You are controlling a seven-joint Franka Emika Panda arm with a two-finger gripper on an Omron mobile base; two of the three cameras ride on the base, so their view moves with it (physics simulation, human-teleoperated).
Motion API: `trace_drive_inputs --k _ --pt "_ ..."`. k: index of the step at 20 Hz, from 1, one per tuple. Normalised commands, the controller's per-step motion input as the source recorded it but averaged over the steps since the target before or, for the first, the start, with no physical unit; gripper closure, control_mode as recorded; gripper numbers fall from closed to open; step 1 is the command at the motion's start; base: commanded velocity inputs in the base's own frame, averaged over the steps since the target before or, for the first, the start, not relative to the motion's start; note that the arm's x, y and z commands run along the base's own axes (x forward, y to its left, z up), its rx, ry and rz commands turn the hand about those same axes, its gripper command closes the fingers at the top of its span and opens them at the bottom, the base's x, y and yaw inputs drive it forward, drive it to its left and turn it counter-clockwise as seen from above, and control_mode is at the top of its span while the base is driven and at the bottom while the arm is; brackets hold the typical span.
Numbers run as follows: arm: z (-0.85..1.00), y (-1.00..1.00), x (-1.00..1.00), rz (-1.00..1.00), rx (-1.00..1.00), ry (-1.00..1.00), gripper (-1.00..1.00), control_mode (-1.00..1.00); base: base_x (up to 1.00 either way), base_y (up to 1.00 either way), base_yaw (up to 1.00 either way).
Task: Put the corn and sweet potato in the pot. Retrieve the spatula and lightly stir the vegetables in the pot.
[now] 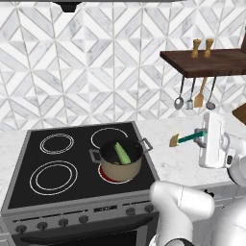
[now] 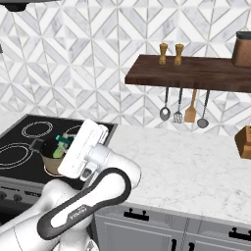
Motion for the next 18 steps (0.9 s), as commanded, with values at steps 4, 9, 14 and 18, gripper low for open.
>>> trace_drive_inputs --k 4,9,14,18 --pt "0.54 0.18 0.0 0.01 0.35 0.69 1.0 -1.0 0.0 0.0 0.0" --pt "0.2 0.22 0.0 0.02 0.17 0.67 1.0 -1.0 0.0 0.0 0.0" --pt "0.32 0.1 0.0 0.0 0.01 0.22 1.0 -1.0 0.0 0.0 0.0" --pt "0.11 0.14 0.0 0.0 -0.01 0.04 1.0 -1.0 0.0 0.0 0.0"
